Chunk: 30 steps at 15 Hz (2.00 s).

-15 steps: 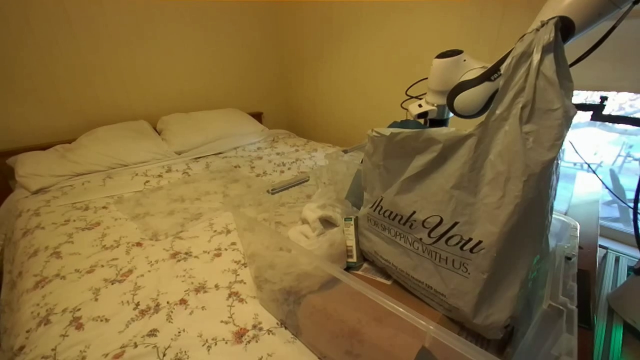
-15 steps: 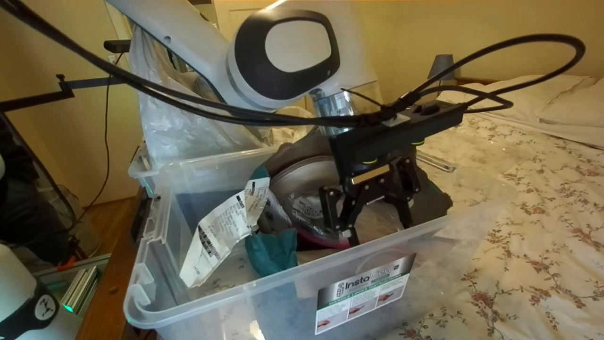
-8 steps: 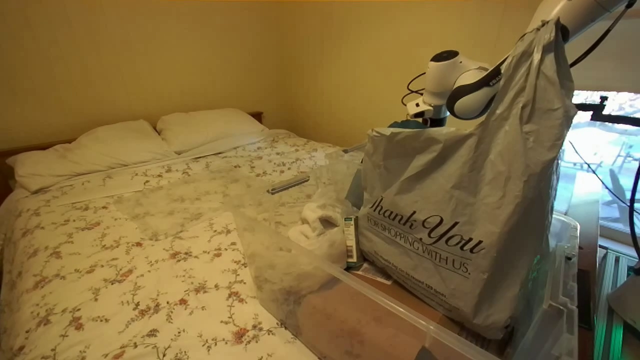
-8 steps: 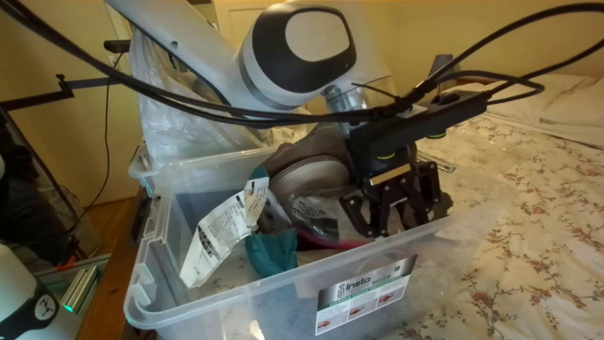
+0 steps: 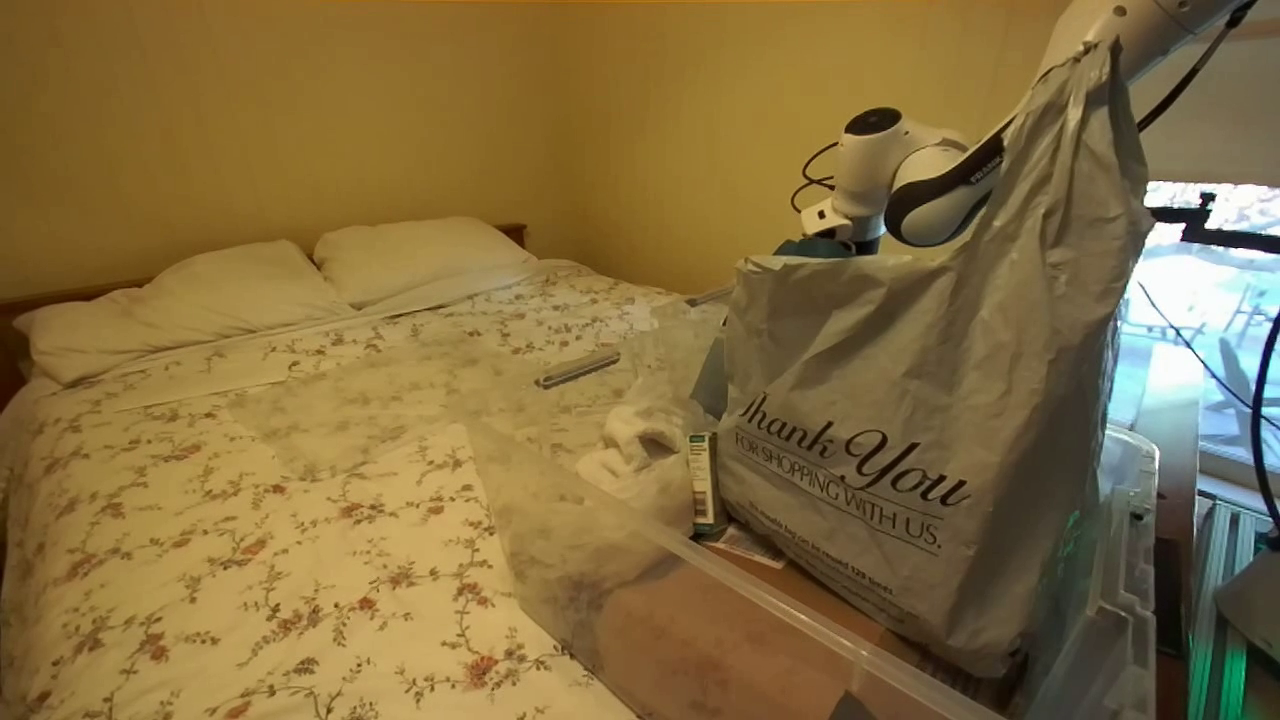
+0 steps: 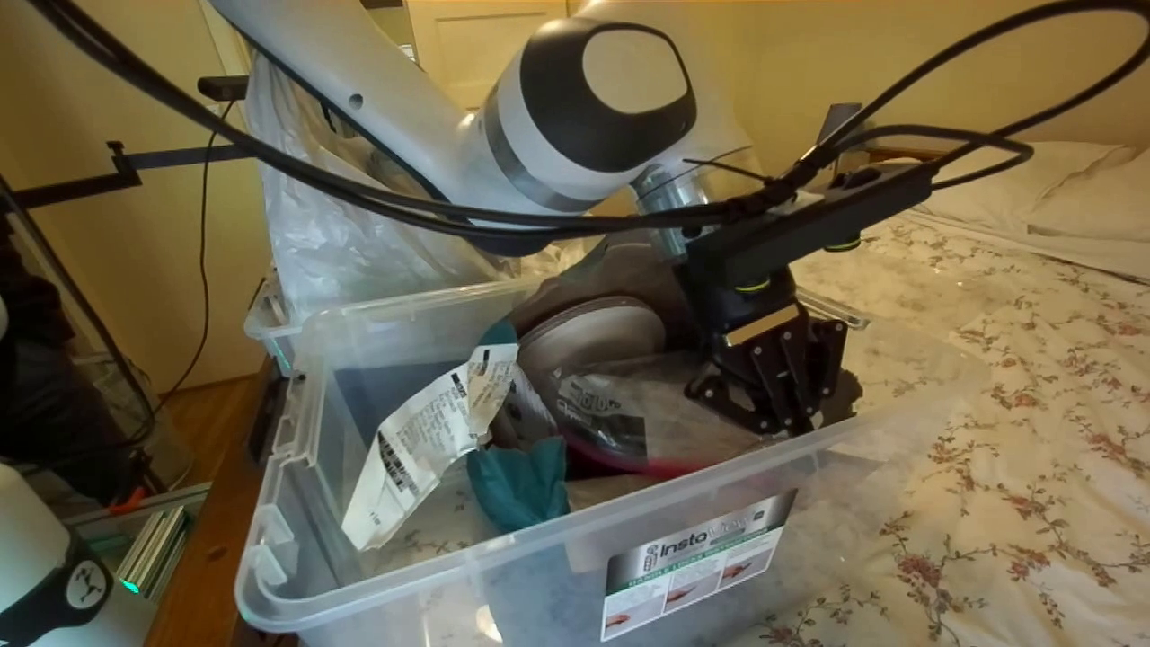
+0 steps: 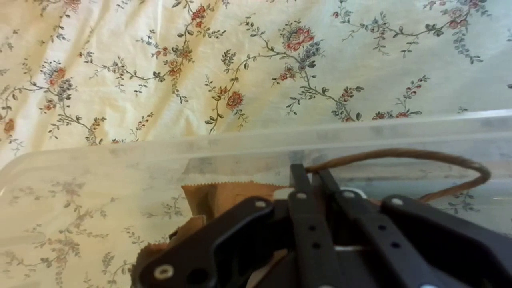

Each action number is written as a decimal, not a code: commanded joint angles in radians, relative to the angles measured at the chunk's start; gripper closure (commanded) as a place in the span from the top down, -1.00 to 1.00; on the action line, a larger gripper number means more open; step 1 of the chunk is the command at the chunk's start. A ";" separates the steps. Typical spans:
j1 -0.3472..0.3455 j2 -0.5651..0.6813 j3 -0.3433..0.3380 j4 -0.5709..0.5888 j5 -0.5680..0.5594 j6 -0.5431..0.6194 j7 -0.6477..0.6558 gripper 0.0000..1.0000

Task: Put the green bag inside the basket

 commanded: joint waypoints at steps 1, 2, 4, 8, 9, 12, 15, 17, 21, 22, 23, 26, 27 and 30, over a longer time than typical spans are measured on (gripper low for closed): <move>-0.008 0.018 -0.003 0.028 -0.017 0.000 0.027 -1.00; -0.014 0.009 0.003 0.024 0.012 0.010 0.024 -0.99; -0.025 -0.014 0.026 0.020 0.110 0.029 0.000 -0.99; -0.016 -0.079 0.056 0.045 0.312 0.097 -0.002 -0.99; -0.008 -0.091 0.065 0.062 0.347 0.111 0.001 -0.99; 0.014 -0.103 0.092 0.126 0.438 0.123 0.023 -0.99; 0.028 -0.109 0.111 0.188 0.521 0.118 0.031 -0.99; 0.032 -0.101 0.114 0.224 0.554 0.120 0.043 -0.99; 0.039 -0.078 0.100 0.250 0.515 0.095 0.094 -0.99; 0.046 -0.067 0.088 0.252 0.454 0.035 0.123 -0.99; 0.052 -0.057 0.079 0.242 0.395 -0.003 0.141 -0.45; 0.045 -0.017 0.088 0.231 0.386 -0.131 0.091 -0.17; 0.036 -0.004 0.094 0.228 0.413 -0.177 0.050 -0.05; -0.011 0.012 0.113 0.173 0.534 -0.221 -0.136 0.40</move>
